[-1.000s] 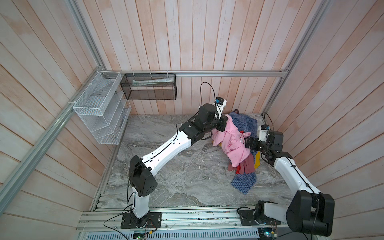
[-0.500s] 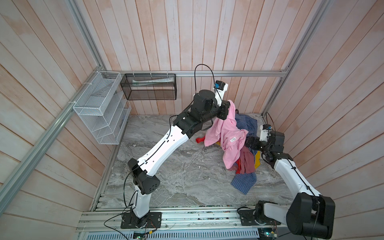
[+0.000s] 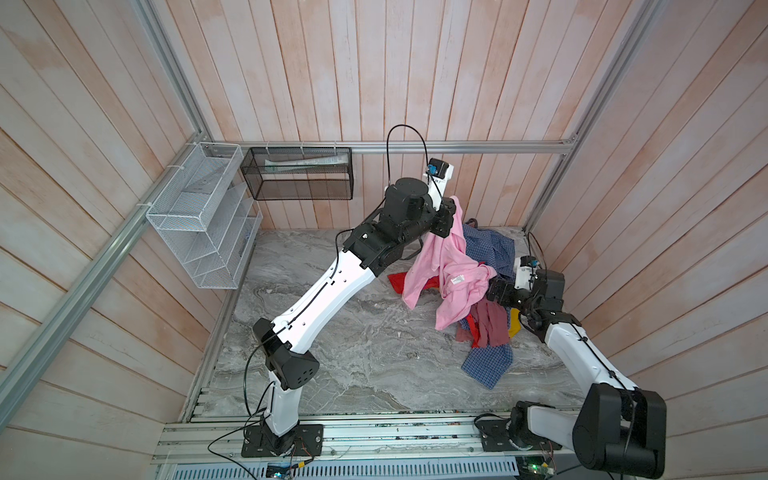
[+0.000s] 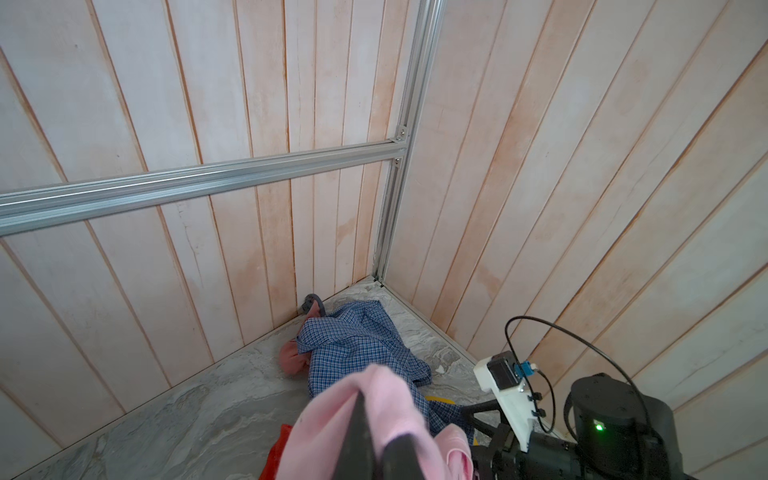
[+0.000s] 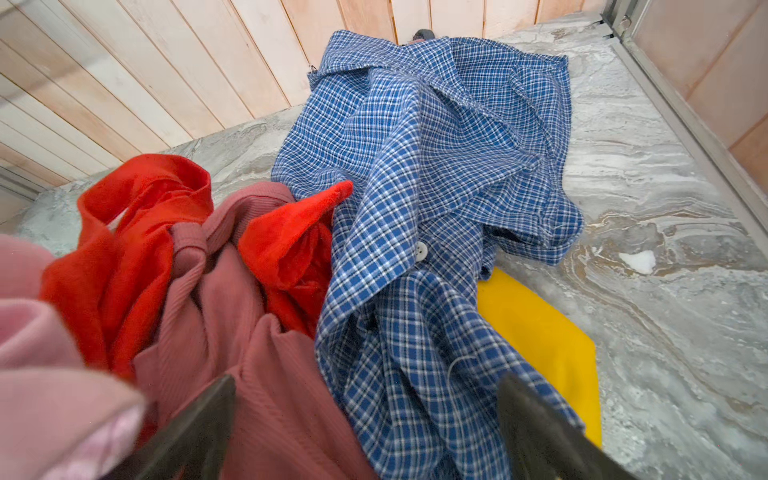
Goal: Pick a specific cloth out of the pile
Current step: 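Lift the pink shirt high with the left gripper while the right gripper releases, then carry the hanging pink shirt with the left gripper away from the pile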
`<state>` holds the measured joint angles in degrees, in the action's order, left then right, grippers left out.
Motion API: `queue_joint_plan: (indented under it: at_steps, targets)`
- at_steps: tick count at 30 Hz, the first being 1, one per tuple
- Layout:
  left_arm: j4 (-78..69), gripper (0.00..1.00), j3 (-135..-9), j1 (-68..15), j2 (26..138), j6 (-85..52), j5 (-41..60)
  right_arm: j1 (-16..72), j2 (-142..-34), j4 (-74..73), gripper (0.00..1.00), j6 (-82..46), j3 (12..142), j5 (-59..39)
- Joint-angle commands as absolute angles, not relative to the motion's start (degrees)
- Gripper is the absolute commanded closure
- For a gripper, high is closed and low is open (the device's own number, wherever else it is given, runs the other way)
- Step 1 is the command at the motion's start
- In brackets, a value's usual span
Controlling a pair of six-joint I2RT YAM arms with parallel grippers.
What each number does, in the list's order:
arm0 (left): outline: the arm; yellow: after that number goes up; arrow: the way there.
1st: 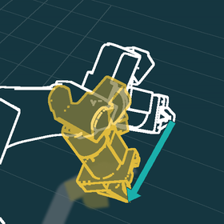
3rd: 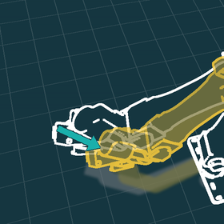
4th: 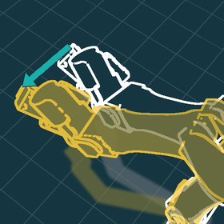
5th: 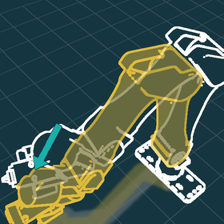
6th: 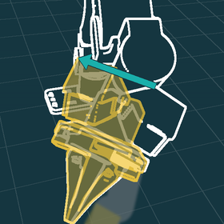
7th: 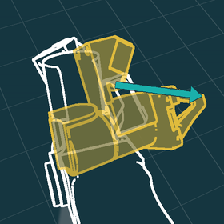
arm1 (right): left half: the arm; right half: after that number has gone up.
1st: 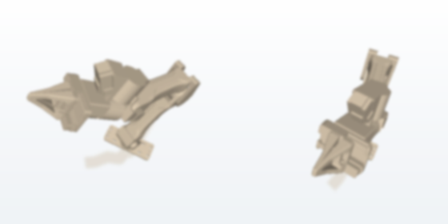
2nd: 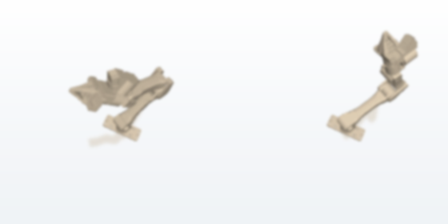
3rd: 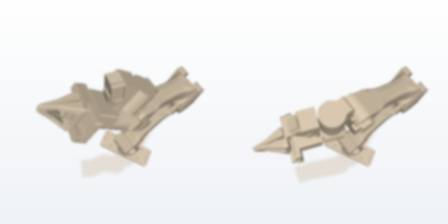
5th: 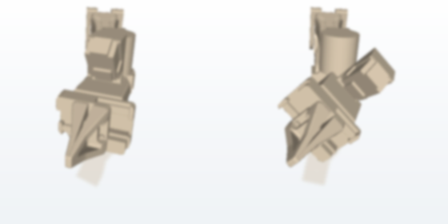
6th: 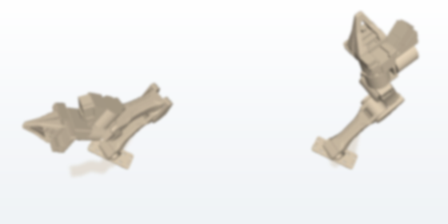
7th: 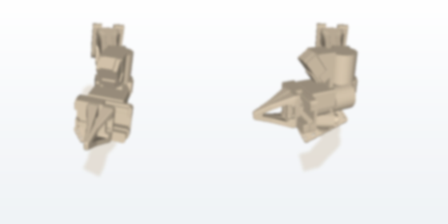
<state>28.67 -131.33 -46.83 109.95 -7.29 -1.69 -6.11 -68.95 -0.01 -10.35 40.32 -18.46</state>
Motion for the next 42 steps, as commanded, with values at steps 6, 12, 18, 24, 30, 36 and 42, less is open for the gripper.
queue_joint_plan:
  at_steps: [6, 12, 18, 24, 30, 36, 42]
  targets:
    - [14.16, 1.0, -124.02, -46.58, 98.8, -3.37, -5.72, -6.41, -65.57, -4.5, 0.02, -11.08, 38.53, -20.12]
    - [12.46, 1.0, -121.7, -46.58, 95.66, -1.19, -8.38, -6.35, -66.36, -3.25, 0.02, -10.28, 38.5, -19.49]
    - [8.84, 1.0, -120.41, -46.58, 93.62, -0.44, -9.75, -6.42, -66.88, -2.79, 0.02, -10.01, 38.58, -18.35]
    - [7.65, 1.0, -121.64, -46.58, 93.0, 0.81, -10.44, -6.42, -66.8, -2.91, 0.02, -9.71, 38.15, -17.83]
    - [6.51, 1.0, -121.93, -46.58, 91.35, 3.46, -12.75, -6.39, -66.62, -2.69, 0.02, -9.35, 38.07, -16.95]
    - [3.11, 1.0, -121.11, -46.58, 88.82, 6.3, -15.25, -6.4, -66.44, -3.21, 0.02, -9.36, 37.83, -16.69]
    - [2.15, 1.0, -121.2, -46.58, 87.59, 8.14, -17.07, -6.39, -66.88, -2.81, 0.02, -9.36, 37.57, -15.88]
